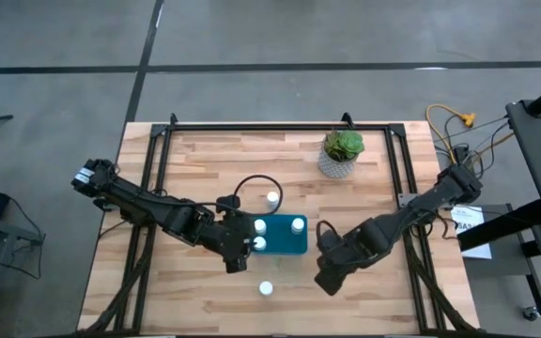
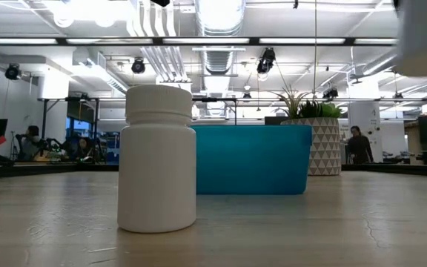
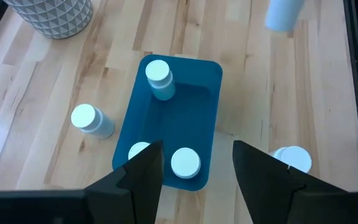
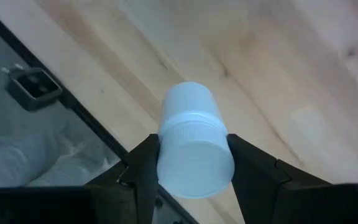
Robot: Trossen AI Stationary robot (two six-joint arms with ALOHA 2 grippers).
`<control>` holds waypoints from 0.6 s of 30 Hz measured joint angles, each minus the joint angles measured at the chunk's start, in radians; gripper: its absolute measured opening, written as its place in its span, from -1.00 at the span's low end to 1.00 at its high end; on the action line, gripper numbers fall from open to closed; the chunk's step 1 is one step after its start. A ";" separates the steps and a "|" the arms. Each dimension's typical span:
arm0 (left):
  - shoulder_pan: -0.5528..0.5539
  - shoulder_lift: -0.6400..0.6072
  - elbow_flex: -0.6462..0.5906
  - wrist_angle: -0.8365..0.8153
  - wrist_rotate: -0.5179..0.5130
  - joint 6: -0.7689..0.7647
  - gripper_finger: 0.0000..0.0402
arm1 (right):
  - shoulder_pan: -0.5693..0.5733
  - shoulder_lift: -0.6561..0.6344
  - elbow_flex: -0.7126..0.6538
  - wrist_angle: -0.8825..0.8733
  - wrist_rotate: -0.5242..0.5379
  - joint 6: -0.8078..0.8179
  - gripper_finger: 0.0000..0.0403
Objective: Pick and place pill bottles into a basket
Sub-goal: Put the white pill bottle into the blue bin
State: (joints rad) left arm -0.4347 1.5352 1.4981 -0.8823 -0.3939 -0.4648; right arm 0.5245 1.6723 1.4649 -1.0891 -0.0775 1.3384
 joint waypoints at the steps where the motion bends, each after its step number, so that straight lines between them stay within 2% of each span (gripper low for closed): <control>1: 0.000 0.000 0.000 0.000 0.000 0.000 -0.12 | -0.007 0.000 0.022 -0.019 0.022 -0.009 -0.23; 7: -0.001 0.000 0.000 0.001 0.000 -0.001 -0.12 | -0.073 -0.001 0.112 -0.059 0.106 -0.093 -0.23; 18: -0.026 -0.002 0.000 0.000 0.027 -0.029 -0.12 | -0.204 0.007 0.135 0.000 0.112 -0.302 -0.22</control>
State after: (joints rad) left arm -0.4605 1.5337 1.4979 -0.8822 -0.3673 -0.4937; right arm 0.3204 1.6789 1.5997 -1.0891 0.0341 1.0364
